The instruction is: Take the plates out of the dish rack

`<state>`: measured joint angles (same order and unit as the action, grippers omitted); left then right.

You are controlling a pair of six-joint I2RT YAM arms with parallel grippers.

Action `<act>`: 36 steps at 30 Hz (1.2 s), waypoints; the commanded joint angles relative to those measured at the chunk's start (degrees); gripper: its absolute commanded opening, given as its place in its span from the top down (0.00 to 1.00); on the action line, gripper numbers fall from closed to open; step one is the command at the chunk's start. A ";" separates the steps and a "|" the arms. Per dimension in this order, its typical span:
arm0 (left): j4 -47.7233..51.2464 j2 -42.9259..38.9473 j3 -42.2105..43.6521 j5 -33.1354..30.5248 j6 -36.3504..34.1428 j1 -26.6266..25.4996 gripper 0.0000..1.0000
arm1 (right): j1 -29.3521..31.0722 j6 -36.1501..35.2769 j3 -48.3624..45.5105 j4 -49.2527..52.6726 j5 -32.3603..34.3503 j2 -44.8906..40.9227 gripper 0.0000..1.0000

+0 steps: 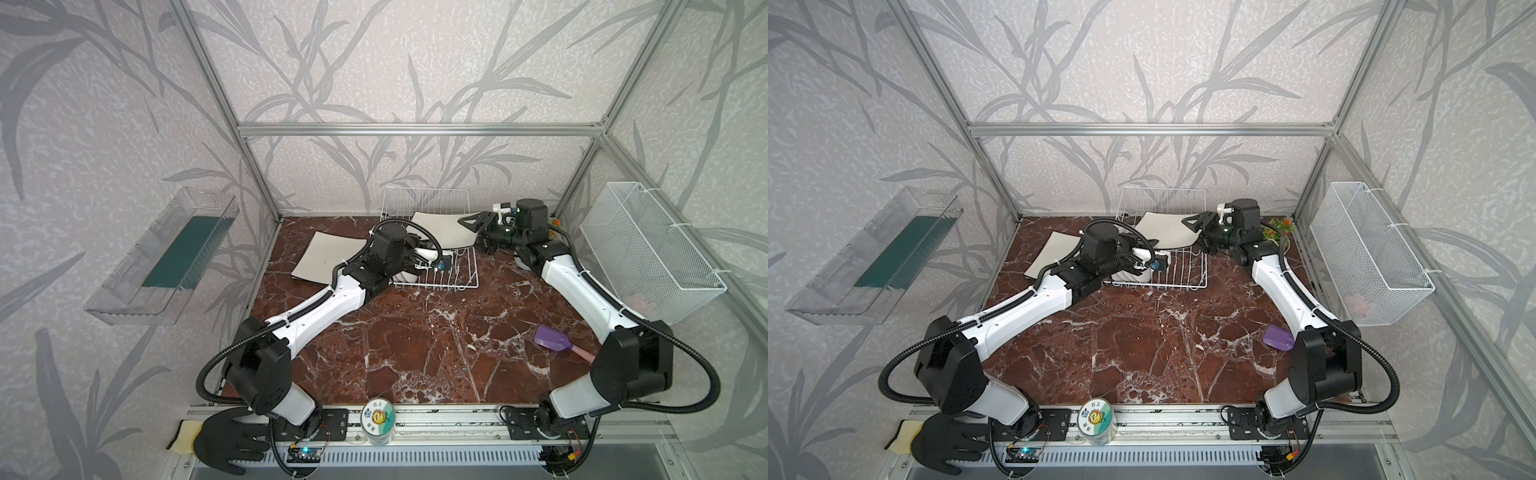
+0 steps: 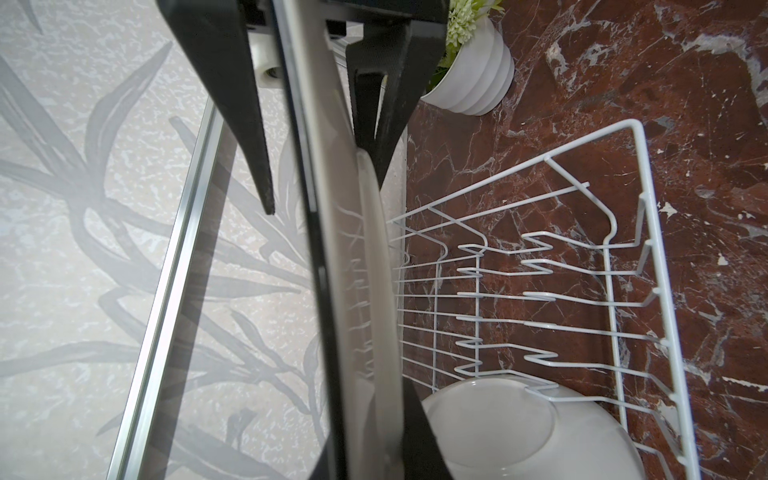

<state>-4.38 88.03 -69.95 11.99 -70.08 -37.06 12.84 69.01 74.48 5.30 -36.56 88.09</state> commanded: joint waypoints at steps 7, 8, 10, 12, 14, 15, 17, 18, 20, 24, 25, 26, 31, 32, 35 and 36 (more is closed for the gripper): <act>-14.51 -4.29 0.29 -0.41 -5.07 -0.22 1.00 | 1.14 0.93 0.19 -3.05 -2.33 0.41 0.60; -15.42 -4.27 0.63 -0.56 -5.27 -0.24 1.00 | 1.13 1.07 0.01 -3.19 -2.62 0.41 0.63; -16.54 -4.20 1.04 -0.59 -5.71 -0.21 1.00 | 1.16 1.04 -0.18 -3.15 -2.86 0.33 0.66; -16.77 -4.31 1.22 -0.49 -5.77 -0.26 1.00 | 1.19 0.93 -0.54 -3.13 -2.82 0.24 0.69; -16.89 -4.36 1.40 -0.36 -5.59 -0.21 1.00 | 1.14 1.02 -0.69 -3.40 -2.90 0.40 0.72; -17.01 -4.36 1.48 -0.31 -5.67 -0.25 1.00 | 1.13 1.25 -0.81 -3.74 -2.98 0.49 0.74; -17.06 -4.36 1.65 -0.54 -5.68 -0.25 1.00 | 1.13 1.56 -1.09 -4.41 -3.34 0.61 0.76; -17.02 -4.33 1.66 -0.61 -5.76 -0.21 1.00 | 1.13 1.57 -1.01 -4.42 -3.48 0.67 0.77; -16.80 -4.30 1.73 -0.75 -5.76 -0.21 1.00 | 1.13 1.73 -1.00 -4.78 -3.77 0.85 0.80; -16.61 -4.10 2.01 -1.26 -5.70 -0.24 1.00 | 1.13 1.99 -1.42 -5.55 -3.89 0.75 0.91; -16.67 -4.14 2.10 -1.37 -5.63 -0.22 1.00 | 1.13 2.20 -1.57 -5.94 -3.87 0.72 0.94; -16.99 -4.05 2.27 -1.43 -5.43 -0.23 1.00 | 1.06 2.63 -1.78 -6.58 -3.83 0.76 0.98; -17.50 -4.12 2.62 -1.46 -4.35 -0.21 0.92 | 1.05 3.76 -2.40 -8.63 -3.75 0.59 1.00; -17.64 -4.19 2.71 -1.60 -4.28 -0.17 0.85 | 0.97 3.80 -2.41 -8.71 -3.63 0.42 1.00; -17.93 -4.28 3.19 -1.65 -3.86 -0.12 0.60 | 0.83 4.42 -2.67 -9.66 -3.11 -0.07 1.00; -18.07 -4.27 3.37 -1.67 -3.62 -0.06 0.50 | 0.63 4.91 -2.66 -10.28 -3.08 -0.26 1.00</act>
<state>-13.61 87.42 -65.93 9.19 -75.22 -37.06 13.43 76.25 71.83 1.23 -37.91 88.90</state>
